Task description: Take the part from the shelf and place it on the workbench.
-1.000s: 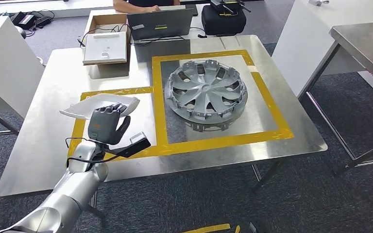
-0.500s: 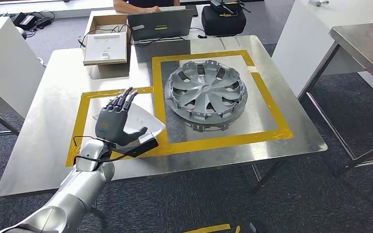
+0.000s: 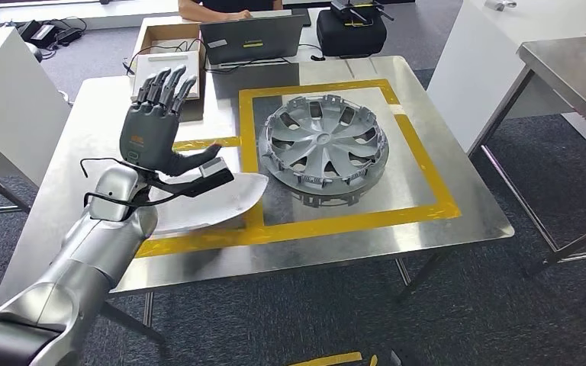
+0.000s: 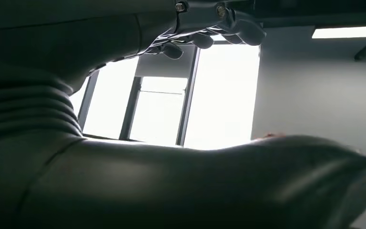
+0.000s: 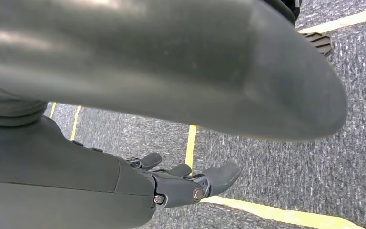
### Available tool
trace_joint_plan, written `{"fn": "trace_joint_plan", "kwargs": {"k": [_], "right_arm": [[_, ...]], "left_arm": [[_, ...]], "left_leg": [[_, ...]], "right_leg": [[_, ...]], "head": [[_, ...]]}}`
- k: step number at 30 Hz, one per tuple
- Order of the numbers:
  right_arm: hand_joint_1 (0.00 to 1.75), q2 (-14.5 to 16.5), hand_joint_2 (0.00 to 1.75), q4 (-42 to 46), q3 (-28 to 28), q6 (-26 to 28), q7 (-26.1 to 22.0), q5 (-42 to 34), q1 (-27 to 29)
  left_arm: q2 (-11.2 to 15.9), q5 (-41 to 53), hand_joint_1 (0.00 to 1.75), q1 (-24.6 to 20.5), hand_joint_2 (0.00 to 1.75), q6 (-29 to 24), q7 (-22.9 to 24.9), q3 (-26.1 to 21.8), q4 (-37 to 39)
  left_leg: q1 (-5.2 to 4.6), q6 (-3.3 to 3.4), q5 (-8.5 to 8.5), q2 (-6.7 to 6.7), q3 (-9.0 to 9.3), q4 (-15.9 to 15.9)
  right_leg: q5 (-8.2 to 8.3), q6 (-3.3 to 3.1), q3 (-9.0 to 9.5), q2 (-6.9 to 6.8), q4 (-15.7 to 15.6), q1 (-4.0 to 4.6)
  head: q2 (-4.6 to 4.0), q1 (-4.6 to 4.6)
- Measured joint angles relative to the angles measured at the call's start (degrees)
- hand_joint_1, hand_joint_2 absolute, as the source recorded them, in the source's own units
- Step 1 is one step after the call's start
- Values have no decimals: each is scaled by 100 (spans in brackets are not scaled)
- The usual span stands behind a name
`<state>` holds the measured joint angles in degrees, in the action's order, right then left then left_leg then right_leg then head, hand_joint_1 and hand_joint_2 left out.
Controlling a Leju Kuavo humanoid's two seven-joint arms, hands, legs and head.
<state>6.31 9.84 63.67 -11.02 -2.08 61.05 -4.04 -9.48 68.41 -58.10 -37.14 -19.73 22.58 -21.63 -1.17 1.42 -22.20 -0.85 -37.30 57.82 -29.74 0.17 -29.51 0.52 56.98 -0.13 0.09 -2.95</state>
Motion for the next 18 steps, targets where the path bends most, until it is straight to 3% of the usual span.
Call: {"fn": "trace_joint_plan", "kwargs": {"k": [9,15,16,18], "right_arm": [[0,15,0,0,0,0,-34,-18,2],[0,50,0,0,8,33,-86,-111,3],[0,54,0,0,9,50,-86,-118,3],[0,60,0,0,11,78,-81,-128,2]], "left_arm": [[61,-107,0,-98,0,-228,-119,52,-229],[99,-453,0,-118,0,-312,-636,-11,-1195],[99,-503,0,-117,0,-313,-690,-22,-1380],[97,-554,0,-111,0,-314,-736,-29,-1697]], "left_leg": [[-6,5,-6,0,-1,5],[-16,83,-23,3,17,-2],[-1,100,-5,8,31,-31],[31,121,17,24,54,-81]], "right_leg": [[0,5,1,1,-4,-9],[-22,91,24,0,-8,-49],[-70,108,7,-3,49,-50],[-352,137,-177,-10,472,-57]], "head": [[0,1],[0,2],[0,0],[0,-15]]}}
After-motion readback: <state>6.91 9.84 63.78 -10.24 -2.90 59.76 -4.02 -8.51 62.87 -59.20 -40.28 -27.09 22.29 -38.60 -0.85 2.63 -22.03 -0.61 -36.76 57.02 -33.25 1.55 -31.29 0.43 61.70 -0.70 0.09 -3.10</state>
